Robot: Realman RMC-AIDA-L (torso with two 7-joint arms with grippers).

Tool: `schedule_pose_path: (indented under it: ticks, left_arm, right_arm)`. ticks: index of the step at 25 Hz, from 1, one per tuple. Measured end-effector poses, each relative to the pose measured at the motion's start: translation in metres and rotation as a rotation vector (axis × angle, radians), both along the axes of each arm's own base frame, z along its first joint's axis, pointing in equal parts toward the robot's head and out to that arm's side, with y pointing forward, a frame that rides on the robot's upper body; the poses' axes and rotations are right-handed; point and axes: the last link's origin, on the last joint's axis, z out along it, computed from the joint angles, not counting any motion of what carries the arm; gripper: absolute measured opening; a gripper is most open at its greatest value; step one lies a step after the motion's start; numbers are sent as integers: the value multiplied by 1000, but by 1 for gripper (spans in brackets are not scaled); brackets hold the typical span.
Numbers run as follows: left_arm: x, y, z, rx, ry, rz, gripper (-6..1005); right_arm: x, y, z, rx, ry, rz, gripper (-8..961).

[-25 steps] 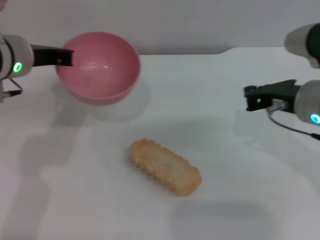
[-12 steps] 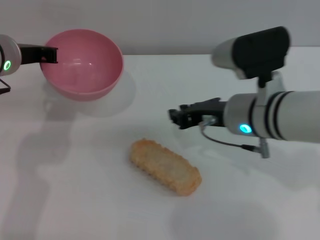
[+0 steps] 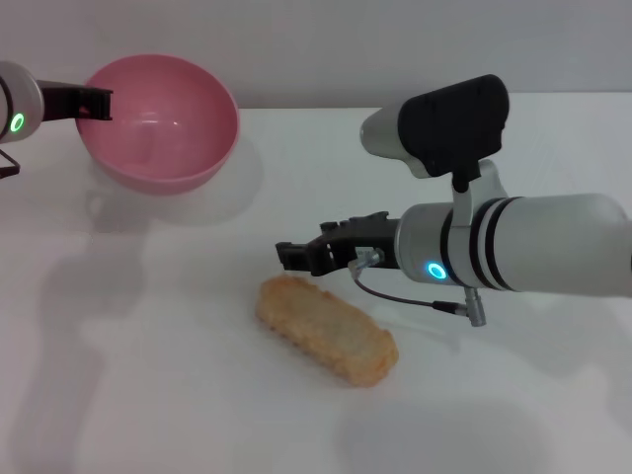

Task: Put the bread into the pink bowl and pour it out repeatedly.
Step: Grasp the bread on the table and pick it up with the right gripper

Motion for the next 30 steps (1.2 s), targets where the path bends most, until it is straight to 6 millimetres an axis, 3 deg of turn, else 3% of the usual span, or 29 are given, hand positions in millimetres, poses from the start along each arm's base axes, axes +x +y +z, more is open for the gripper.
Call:
schedule_pose_path:
  ticks: [4,20,30]
  left_arm:
    - [3,1,-1,-4,1,-6,49]
    - [10,4,-4,-8,2,-28,49]
    - [13,4,-5,-11,4,-39,49]
  right_arm:
    - [9,2,-6,-10,-23,-21,656]
    - [11,-6,-39,-110,-11,-48,642]
    - [24,0,-47,-127,-42,-101,634]
